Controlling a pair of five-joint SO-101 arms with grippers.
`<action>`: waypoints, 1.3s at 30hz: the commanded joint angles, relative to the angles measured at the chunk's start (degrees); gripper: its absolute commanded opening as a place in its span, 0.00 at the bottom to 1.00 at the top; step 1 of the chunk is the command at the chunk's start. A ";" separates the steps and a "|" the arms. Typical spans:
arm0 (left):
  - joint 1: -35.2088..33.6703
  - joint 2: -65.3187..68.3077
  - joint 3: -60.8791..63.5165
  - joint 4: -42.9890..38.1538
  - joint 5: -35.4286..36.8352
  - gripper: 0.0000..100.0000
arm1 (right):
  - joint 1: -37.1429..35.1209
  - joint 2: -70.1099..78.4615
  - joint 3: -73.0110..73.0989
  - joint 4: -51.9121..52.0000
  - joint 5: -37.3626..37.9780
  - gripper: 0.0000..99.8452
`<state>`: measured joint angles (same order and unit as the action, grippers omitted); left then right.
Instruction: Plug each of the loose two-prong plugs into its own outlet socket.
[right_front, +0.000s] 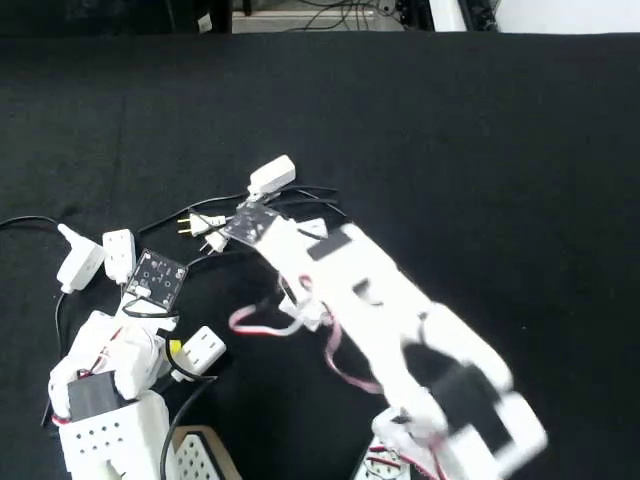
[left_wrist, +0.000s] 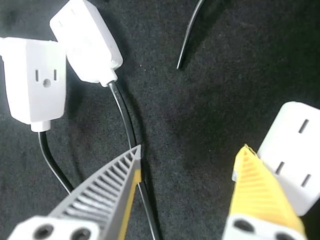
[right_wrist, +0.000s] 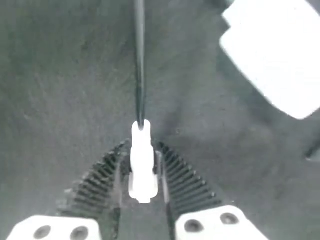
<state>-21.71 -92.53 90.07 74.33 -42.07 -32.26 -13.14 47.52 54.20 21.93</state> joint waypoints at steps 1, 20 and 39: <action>-0.04 0.00 0.40 0.35 0.97 0.29 | 0.09 -18.95 9.71 -6.07 -3.16 0.01; -5.32 -0.09 1.36 -13.01 16.62 0.29 | -17.23 -66.15 28.00 -27.34 -34.55 0.01; -2.77 -0.09 1.89 -8.88 5.10 0.29 | -24.18 -66.24 45.76 -38.07 -45.01 0.01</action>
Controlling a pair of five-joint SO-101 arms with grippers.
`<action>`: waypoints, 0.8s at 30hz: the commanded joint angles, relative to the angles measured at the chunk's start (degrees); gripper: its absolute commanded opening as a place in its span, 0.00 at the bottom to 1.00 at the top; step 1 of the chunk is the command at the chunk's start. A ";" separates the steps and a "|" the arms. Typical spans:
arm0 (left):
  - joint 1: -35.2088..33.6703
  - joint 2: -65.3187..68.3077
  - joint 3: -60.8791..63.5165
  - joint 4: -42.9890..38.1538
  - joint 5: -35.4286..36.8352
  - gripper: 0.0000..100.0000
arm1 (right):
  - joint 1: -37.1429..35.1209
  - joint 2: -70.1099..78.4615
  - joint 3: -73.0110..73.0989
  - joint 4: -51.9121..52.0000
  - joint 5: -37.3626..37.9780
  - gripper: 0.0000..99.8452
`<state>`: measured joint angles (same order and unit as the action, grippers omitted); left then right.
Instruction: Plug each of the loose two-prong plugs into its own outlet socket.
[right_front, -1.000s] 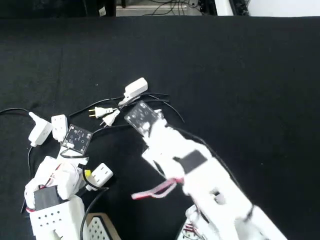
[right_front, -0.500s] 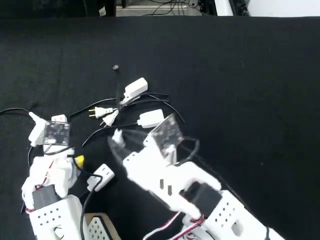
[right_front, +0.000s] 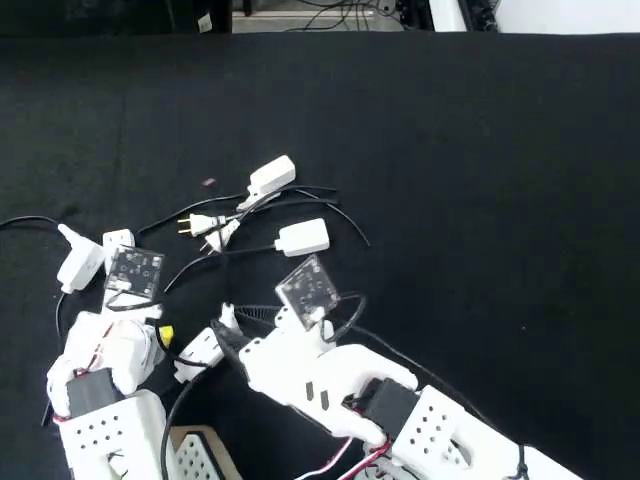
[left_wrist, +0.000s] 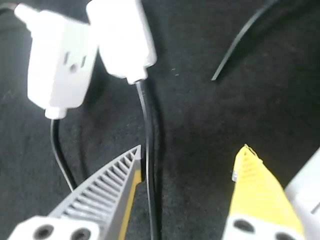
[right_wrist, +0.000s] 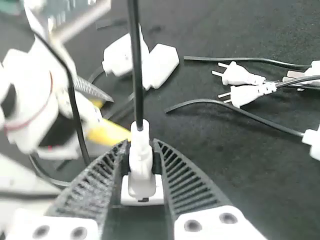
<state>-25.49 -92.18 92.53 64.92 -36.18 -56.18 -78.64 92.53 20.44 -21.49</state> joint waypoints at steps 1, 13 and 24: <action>0.92 -0.44 -0.57 0.53 -0.79 0.29 | -0.26 -0.75 1.36 -5.54 -1.67 0.01; 1.63 -0.44 -5.93 5.10 -0.26 0.29 | 11.87 -0.75 -11.65 12.92 -4.04 0.01; 20.62 0.35 -19.03 17.05 -4.04 0.29 | 37.45 15.78 -33.10 29.36 -1.23 0.01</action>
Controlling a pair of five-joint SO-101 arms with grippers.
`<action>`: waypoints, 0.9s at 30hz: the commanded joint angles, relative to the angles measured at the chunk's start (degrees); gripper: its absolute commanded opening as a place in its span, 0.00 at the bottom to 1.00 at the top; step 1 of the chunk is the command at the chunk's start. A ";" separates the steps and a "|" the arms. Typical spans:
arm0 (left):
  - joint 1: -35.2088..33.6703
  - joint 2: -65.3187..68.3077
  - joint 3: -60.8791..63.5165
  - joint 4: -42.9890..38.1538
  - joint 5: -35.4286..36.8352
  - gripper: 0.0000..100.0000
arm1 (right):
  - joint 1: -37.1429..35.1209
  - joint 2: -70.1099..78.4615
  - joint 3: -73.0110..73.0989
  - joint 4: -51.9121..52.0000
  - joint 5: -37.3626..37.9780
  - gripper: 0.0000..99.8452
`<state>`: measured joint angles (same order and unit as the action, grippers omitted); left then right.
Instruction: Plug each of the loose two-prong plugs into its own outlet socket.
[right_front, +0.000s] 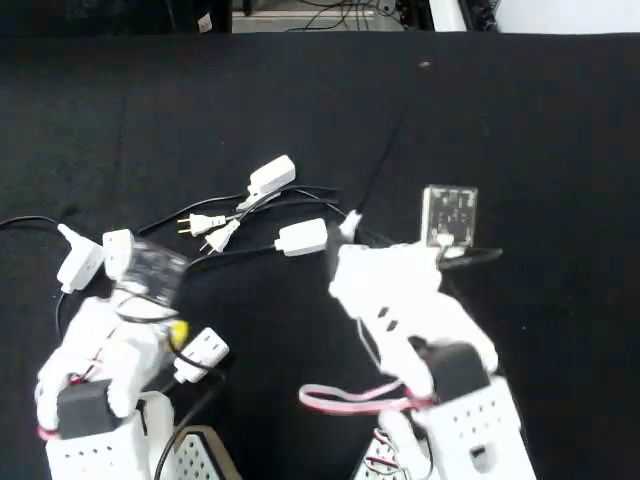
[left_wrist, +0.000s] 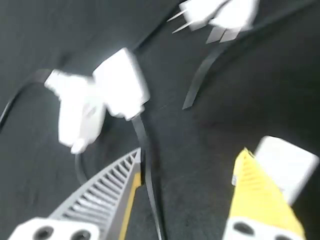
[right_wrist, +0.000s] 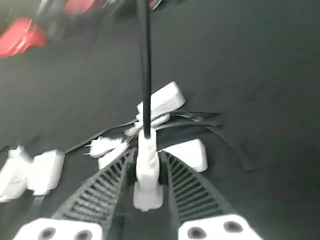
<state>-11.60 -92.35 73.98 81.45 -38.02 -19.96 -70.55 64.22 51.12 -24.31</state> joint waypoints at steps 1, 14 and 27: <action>8.40 0.53 0.66 0.53 -3.34 0.29 | 1.23 11.91 -6.02 -1.93 1.93 0.01; 14.64 3.78 13.85 -8.53 -6.42 0.29 | 7.38 42.68 -21.85 -1.49 4.48 0.01; 14.55 42.55 1.80 -19.34 -5.98 0.29 | 7.21 42.68 -21.76 -1.23 4.66 0.01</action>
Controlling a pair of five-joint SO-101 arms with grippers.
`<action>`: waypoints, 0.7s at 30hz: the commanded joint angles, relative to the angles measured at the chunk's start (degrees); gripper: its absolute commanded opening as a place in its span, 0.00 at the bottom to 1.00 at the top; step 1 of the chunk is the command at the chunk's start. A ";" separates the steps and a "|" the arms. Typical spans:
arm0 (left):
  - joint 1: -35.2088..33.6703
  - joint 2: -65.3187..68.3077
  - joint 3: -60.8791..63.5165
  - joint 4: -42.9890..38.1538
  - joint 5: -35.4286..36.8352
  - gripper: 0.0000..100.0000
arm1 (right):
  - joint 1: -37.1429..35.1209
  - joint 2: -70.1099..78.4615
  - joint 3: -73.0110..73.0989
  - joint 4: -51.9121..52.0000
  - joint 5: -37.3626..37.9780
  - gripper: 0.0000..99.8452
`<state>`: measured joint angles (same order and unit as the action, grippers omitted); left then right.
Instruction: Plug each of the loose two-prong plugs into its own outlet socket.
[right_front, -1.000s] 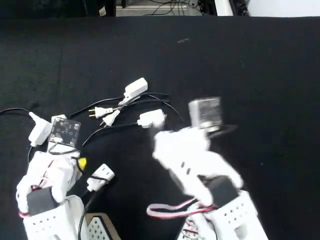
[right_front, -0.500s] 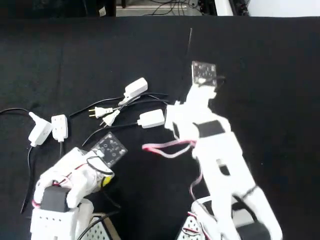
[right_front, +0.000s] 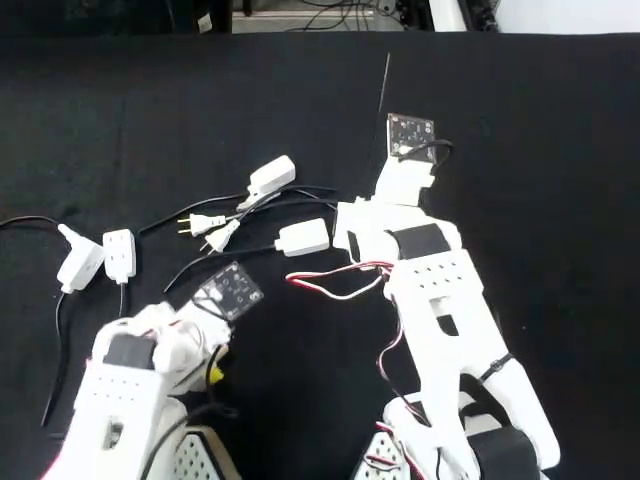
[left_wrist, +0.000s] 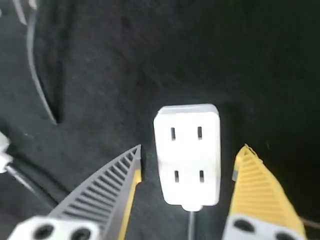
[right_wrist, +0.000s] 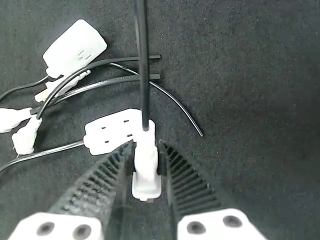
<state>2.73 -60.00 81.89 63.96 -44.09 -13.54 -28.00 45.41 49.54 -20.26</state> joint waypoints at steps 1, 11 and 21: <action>0.22 14.07 -7.78 -2.02 0.09 0.29 | 0.79 0.22 -2.95 0.35 0.62 0.01; 0.75 31.38 -16.92 -1.93 2.11 0.16 | 0.70 0.22 -2.24 0.00 0.62 0.01; 5.41 29.89 -28.62 -2.46 12.92 0.15 | 0.97 0.22 -2.51 0.00 0.70 0.01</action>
<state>6.77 -28.88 59.74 62.73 -33.01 -13.54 -27.91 45.41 49.54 -19.91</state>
